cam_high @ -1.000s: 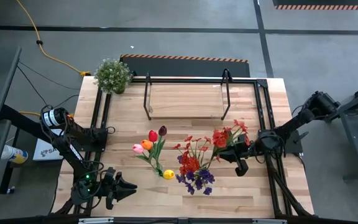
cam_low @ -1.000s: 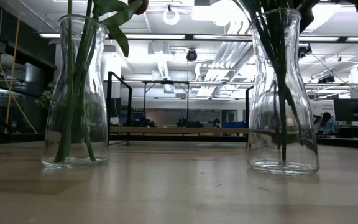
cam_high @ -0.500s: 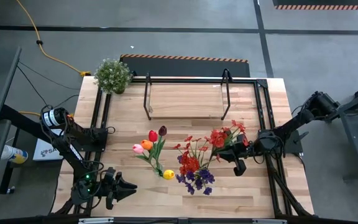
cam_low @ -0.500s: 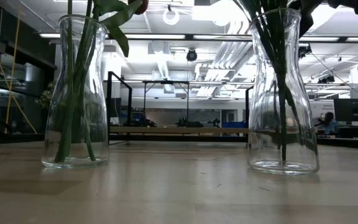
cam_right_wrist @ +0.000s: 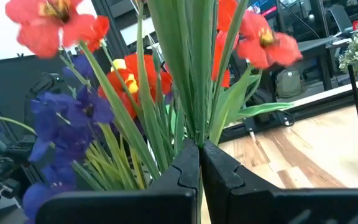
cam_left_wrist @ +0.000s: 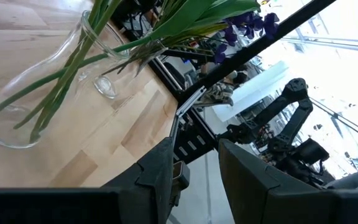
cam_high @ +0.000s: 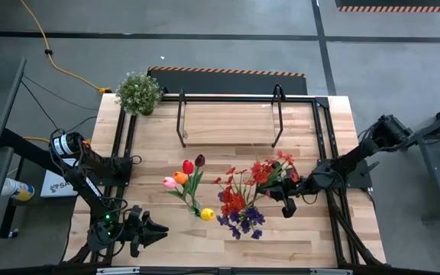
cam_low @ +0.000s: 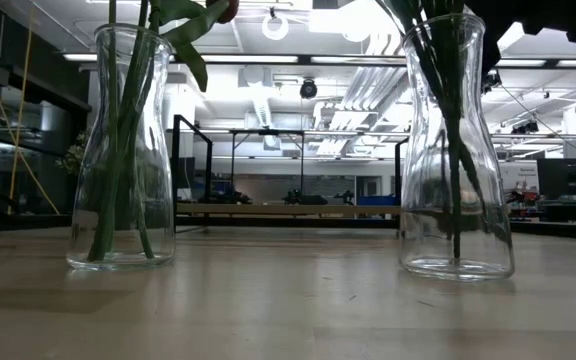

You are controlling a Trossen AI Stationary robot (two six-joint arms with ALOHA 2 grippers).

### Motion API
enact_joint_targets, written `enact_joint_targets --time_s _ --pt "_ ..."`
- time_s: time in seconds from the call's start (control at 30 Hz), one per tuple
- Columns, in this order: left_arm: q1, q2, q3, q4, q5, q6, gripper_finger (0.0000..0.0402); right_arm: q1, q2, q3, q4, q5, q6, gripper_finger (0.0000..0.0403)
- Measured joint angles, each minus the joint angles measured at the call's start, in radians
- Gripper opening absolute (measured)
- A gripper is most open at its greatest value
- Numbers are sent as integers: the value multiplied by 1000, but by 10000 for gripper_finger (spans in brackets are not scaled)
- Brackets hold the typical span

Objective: Pick and place flowers into a vace then onto a shelf
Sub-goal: Put the red flower into the right transparent vase

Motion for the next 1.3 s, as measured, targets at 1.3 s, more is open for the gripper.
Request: enact_joint_targets --time_s 1.3 --pt "0 0 0 -8 0 0 163 0 46 0 -53 -134 90 1"
